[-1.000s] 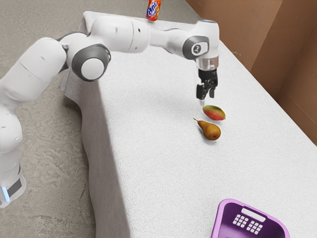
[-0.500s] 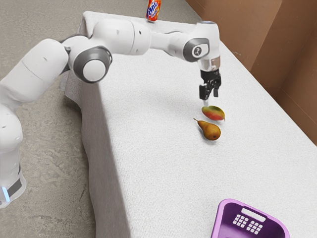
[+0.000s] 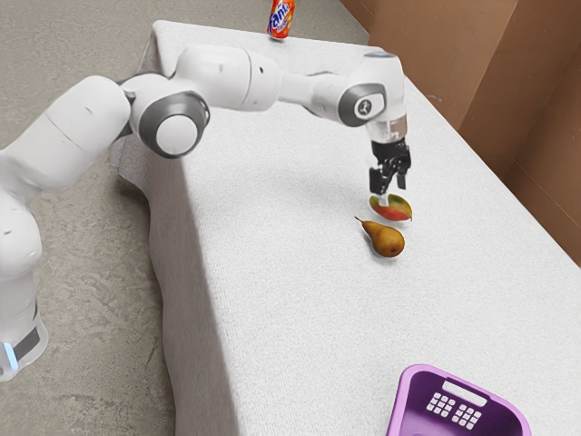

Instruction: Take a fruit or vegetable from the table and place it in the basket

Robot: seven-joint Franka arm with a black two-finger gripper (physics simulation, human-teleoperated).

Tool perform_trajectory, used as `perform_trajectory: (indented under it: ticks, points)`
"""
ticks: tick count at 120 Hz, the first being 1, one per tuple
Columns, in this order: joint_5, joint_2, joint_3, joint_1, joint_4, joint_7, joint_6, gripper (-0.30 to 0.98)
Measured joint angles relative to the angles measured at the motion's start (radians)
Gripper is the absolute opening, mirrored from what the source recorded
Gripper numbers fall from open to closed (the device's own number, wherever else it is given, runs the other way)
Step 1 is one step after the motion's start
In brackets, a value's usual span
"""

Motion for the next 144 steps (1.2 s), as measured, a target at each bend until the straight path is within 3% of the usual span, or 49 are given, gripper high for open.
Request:
perform_trajectory:
  ticks: [144]
  points:
    - [-0.002, 0.076, -0.013, -0.002, 0.002, 0.041, 0.087, 0.68]
